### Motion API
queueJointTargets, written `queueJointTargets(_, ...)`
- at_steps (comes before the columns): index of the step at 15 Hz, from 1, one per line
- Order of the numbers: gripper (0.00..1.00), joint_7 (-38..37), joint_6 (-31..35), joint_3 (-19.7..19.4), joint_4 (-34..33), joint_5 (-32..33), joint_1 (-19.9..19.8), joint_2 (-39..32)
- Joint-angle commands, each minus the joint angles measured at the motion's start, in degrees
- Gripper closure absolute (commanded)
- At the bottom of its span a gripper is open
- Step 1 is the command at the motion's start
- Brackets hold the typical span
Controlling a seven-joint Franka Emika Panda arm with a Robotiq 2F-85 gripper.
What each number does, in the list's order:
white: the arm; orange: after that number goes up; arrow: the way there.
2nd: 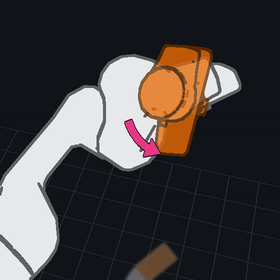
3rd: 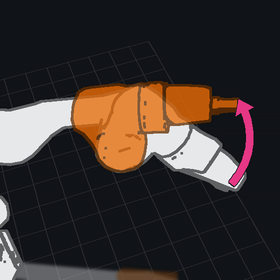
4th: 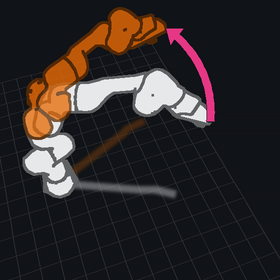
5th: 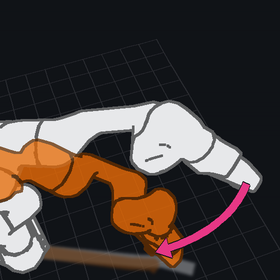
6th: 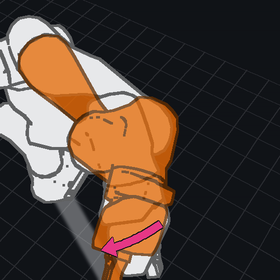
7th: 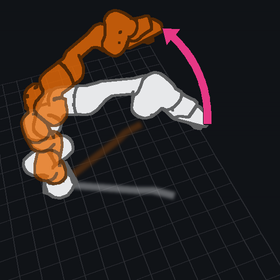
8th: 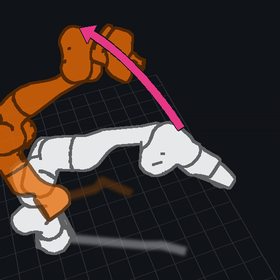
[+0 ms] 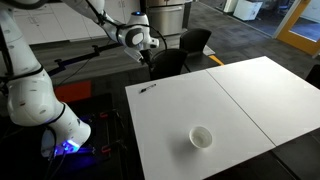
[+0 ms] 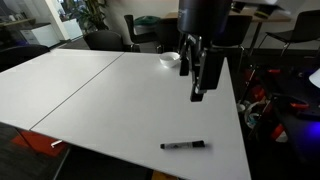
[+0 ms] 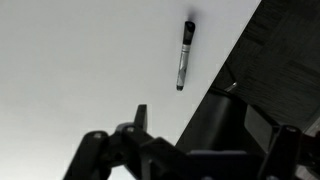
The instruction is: Pick the pen on the table and put it in the bowl
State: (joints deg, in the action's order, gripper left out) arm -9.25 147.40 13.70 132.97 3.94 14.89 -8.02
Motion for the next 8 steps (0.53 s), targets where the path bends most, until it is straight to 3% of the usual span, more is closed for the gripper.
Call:
queueJointTargets(1,0.00,-10.54,1.34,-1.18,-1.75,6.15,3.42,-4.68)
queueJointTargets(4,0.00,-13.69,2.09,-1.29,-2.34,6.34,5.01,-8.12)
queueJointTargets(8,0.00,-9.30,9.53,-0.88,-2.67,4.04,4.98,-13.04)
